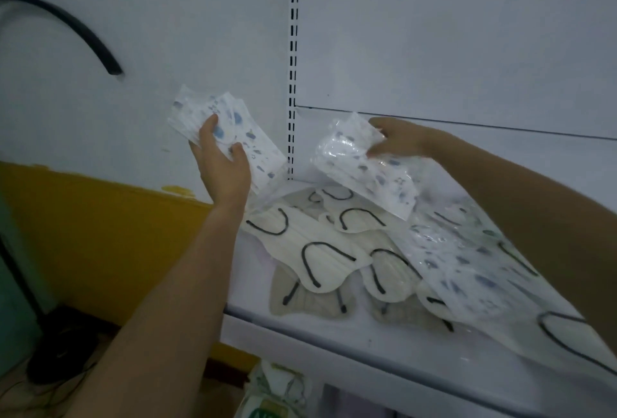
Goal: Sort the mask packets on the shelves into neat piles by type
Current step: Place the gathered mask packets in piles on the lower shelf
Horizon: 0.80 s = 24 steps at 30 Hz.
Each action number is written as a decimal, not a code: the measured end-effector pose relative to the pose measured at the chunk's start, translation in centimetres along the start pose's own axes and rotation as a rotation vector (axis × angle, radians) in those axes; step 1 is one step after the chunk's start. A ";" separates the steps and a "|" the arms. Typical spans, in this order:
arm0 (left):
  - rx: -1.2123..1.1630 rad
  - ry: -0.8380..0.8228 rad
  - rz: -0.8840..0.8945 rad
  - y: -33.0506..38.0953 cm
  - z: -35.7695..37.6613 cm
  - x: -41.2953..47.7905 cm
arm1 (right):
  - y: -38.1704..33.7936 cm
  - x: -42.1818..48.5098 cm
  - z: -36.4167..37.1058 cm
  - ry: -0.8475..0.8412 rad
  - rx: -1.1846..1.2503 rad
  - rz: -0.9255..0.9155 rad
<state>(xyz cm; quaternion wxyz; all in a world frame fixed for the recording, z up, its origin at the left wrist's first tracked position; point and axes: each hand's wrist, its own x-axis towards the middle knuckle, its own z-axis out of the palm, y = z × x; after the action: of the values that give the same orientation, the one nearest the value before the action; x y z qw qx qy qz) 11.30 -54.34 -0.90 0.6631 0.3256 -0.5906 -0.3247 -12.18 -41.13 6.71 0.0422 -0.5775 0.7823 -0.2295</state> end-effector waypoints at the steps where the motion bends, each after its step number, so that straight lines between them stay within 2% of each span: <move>1: -0.004 -0.018 0.008 0.2 0.0 -0.1 | 0.1 -1.1 -1.2 0.032 0.175 0.024; 5: -0.049 -0.087 0.079 1.5 0.2 -0.8 | -0.6 -5.7 -5.1 -0.007 0.764 0.038; 7: -0.076 -0.182 0.125 2.4 0.5 -1.5 | -1.5 -7.8 -5.7 0.015 0.919 0.049; 10: -0.088 -0.449 0.230 4.2 1.1 -2.6 | -3.3 -10.0 -5.1 0.107 1.014 0.059; 13: -0.170 -0.732 0.244 6.9 1.4 -4.3 | -5.7 -11.8 -3.0 0.285 0.916 0.135; 16: -0.322 -0.914 0.038 10.1 0.4 -6.7 | -8.0 -14.1 -0.4 0.489 0.714 0.234; 19: -0.396 -1.017 -0.070 11.6 -1.4 -8.9 | -10.4 -17.5 1.0 0.622 0.540 0.232; 22: -0.351 -1.054 -0.061 12.4 -3.8 -11.0 | -12.7 -21.5 2.0 0.622 0.471 0.131; 24: -0.358 -1.061 -0.088 13.2 -5.8 -13.1 | -13.6 -24.5 2.9 0.645 0.428 0.133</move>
<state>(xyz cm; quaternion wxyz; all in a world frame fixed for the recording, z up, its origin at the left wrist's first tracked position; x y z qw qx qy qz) 16.46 -35.78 1.91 0.3058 0.0242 -0.7648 -0.5665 8.90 -22.53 4.78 -0.0714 -0.4019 0.7258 -0.5537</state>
